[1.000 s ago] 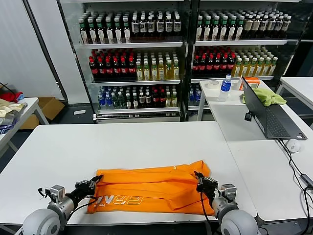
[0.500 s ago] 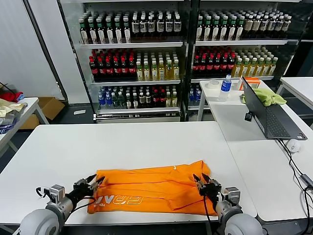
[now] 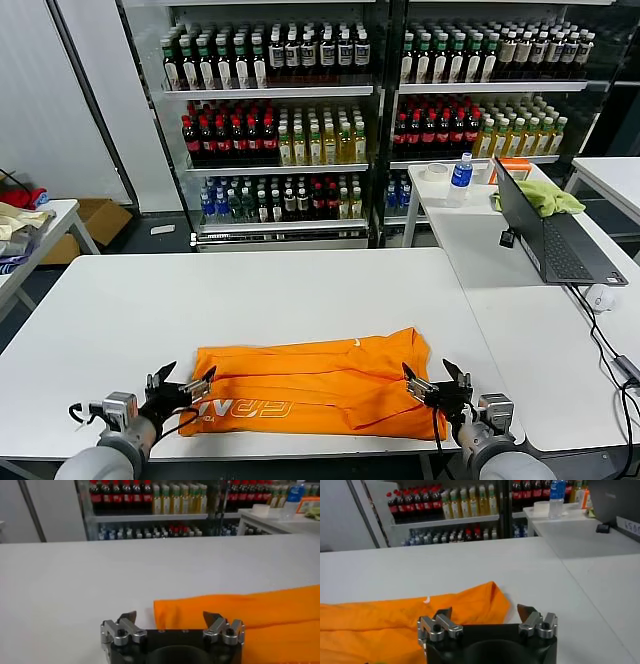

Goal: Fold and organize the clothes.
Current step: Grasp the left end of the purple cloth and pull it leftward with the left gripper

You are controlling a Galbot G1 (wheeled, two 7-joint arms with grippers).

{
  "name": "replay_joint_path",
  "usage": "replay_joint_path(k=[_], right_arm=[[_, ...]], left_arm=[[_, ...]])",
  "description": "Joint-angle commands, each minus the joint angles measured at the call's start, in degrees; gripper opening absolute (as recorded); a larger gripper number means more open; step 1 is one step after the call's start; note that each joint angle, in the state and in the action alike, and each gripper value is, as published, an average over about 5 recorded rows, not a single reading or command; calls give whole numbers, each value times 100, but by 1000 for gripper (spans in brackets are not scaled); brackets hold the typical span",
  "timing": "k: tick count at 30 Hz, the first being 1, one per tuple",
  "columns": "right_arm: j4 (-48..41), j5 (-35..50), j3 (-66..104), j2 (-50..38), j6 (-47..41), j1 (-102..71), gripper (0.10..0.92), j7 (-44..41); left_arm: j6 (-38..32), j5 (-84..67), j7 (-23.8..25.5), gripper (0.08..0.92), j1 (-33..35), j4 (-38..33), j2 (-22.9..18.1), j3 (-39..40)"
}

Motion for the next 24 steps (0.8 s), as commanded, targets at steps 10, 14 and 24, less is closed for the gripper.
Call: replay_joint_path(k=[10,14,24], right_arm=[[93,-76,104,58,-7,-151,823,45],[120,-97,107,91,-23,-184,823,63],[106,-135,93,114,-26,-200,823,61]], left_arm=[[-242,54,-810,823,6,66,-304,476],[-222,203,-817,823,-75,106,-388,546],[-246,130,-865,796,-252,256,-409,606]])
